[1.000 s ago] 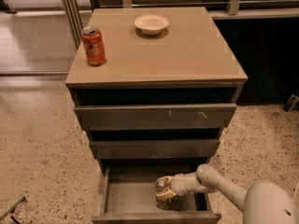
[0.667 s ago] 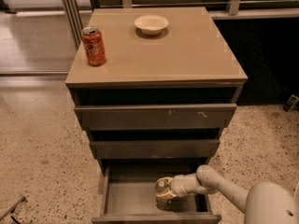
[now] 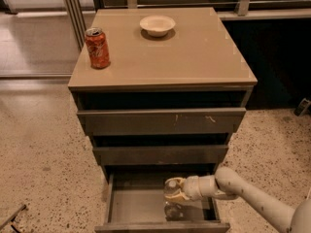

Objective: Pick water bottle from bottom drawer and place on counter

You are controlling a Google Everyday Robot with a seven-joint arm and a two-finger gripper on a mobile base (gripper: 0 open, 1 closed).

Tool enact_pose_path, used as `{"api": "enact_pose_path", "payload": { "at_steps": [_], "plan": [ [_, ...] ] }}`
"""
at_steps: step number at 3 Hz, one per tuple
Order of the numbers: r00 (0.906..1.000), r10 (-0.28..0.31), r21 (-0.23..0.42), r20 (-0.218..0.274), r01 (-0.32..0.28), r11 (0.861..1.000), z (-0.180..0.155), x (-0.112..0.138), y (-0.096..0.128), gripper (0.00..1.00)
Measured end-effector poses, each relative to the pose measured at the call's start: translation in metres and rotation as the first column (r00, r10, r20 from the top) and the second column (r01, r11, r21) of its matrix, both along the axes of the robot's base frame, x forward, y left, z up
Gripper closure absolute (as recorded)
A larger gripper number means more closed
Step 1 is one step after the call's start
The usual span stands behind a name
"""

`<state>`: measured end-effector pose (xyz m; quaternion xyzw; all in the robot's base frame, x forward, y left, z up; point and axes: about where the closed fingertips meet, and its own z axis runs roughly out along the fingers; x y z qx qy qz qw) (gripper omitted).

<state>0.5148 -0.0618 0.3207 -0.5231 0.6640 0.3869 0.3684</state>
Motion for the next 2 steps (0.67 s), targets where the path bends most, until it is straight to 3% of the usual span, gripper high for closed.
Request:
{"api": "enact_pose_path", "payload": {
  "at_steps": [1, 2],
  "plan": [
    [0.9981, 0.012, 0.032, 0.060, -0.014, 0.999, 0.1046, -0.0125, 0.0011, 1.00],
    [0.9982, 0.012, 0.033, 0.060, -0.014, 0.999, 0.1041, -0.0127, 0.0014, 1.00]
  ]
}}
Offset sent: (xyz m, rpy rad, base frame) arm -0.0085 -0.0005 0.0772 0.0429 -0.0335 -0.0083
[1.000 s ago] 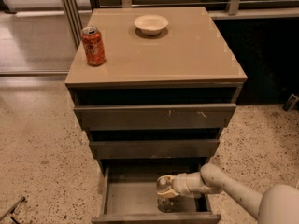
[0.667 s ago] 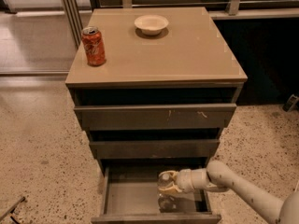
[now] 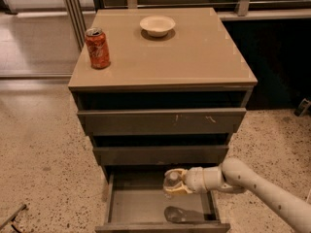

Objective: Pick water bottle from bottom drawer and place on counter

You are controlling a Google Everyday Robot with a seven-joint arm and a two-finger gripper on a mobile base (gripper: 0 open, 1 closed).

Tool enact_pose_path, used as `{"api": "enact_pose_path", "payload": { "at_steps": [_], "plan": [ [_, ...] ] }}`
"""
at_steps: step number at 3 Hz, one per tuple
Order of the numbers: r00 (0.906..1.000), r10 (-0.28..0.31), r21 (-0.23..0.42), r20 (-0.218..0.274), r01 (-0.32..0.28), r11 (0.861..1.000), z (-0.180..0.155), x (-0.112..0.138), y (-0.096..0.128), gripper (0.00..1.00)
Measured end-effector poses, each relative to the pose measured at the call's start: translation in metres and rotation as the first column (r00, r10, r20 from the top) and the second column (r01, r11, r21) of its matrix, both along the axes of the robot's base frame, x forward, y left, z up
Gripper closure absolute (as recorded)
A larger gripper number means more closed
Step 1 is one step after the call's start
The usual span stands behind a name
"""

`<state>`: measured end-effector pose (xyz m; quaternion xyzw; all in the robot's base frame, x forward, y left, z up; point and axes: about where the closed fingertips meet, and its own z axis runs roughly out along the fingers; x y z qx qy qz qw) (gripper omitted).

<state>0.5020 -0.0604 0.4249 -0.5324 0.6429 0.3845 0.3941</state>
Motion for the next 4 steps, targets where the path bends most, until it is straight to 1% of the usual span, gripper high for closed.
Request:
{"api": "enact_pose_path", "payload": {
  "at_steps": [1, 2, 3, 4],
  "plan": [
    [0.9995, 0.030, 0.016, -0.003, -0.030, 0.999, 0.037, -0.009, 0.002, 1.00],
    [0.9987, 0.052, 0.051, 0.005, -0.052, 0.997, 0.109, -0.020, -0.003, 1.00],
    [0.9965, 0.082, 0.042, 0.017, -0.083, 0.996, 0.197, -0.037, -0.002, 1.00],
    [0.9950, 0.090, 0.010, 0.042, -0.091, 0.996, 0.214, -0.036, -0.002, 1.00]
  ]
}}
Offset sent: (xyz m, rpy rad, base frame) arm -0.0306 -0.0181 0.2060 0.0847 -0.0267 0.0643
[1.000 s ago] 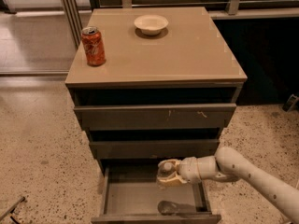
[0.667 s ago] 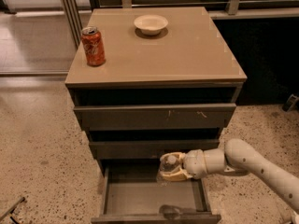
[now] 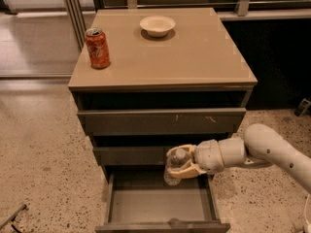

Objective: Pick water bottle from bottom drawer and place on counter

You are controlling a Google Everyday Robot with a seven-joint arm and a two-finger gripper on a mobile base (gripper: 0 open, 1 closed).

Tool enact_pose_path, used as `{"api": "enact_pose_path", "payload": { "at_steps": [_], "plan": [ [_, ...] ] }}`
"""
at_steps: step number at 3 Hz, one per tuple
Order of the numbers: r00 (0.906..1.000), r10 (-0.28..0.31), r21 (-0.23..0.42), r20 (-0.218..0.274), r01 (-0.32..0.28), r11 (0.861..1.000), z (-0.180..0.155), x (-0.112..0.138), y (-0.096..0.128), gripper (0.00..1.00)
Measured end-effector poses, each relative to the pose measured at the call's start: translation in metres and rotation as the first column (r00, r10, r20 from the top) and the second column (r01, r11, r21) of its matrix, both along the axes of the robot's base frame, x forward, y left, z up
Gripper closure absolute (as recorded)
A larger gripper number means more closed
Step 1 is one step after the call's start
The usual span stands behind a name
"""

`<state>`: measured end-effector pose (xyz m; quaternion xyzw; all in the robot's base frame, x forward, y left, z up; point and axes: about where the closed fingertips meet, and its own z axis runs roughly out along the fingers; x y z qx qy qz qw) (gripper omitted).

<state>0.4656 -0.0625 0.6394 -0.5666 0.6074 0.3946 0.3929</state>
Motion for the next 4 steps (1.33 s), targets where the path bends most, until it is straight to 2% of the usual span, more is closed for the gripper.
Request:
{"api": "enact_pose_path", "payload": {
  "at_steps": [1, 2, 3, 4],
  "plan": [
    [1.0000, 0.000, 0.000, 0.000, 0.000, 1.000, 0.000, 0.000, 0.000, 1.00],
    [1.0000, 0.005, -0.005, -0.001, -0.005, 1.000, 0.039, -0.003, 0.000, 1.00],
    [0.9997, -0.012, -0.031, -0.019, 0.012, 0.999, 0.120, -0.007, -0.010, 1.00],
    [0.9985, -0.035, -0.082, -0.042, 0.031, 0.996, 0.226, -0.017, -0.019, 1.00]
  ]
}}
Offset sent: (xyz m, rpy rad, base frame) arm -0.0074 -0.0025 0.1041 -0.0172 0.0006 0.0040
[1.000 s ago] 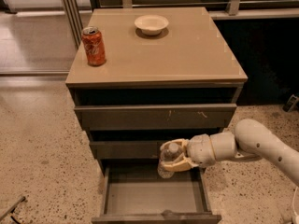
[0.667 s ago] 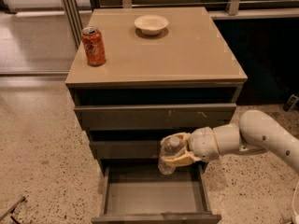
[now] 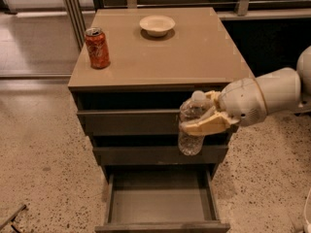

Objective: Pick water bottle from bottom drawer and place on counter

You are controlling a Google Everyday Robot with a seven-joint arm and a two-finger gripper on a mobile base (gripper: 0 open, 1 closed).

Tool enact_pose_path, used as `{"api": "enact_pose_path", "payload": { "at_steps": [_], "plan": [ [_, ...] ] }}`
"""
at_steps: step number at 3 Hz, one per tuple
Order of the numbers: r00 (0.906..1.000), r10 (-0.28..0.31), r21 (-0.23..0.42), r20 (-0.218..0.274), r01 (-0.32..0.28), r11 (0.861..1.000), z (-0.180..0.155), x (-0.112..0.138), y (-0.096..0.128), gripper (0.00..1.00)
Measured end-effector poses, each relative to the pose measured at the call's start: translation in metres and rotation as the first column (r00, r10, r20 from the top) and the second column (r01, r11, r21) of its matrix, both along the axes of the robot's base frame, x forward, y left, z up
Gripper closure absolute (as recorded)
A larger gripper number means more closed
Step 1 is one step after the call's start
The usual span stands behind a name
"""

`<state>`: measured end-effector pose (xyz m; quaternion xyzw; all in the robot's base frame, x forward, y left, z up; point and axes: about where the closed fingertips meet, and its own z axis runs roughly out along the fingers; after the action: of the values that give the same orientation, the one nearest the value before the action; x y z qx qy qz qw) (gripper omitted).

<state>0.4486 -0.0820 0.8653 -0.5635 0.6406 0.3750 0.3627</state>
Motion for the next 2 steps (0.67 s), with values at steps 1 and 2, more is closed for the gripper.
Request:
{"api": "enact_pose_path", "payload": {
  "at_steps": [1, 2],
  "plan": [
    [0.9999, -0.011, -0.015, -0.013, 0.010, 1.000, 0.0230, -0.0049, -0.0012, 1.00],
    [0.9998, -0.012, -0.024, -0.017, 0.012, 1.000, 0.0282, -0.0038, -0.0004, 1.00]
  ]
}}
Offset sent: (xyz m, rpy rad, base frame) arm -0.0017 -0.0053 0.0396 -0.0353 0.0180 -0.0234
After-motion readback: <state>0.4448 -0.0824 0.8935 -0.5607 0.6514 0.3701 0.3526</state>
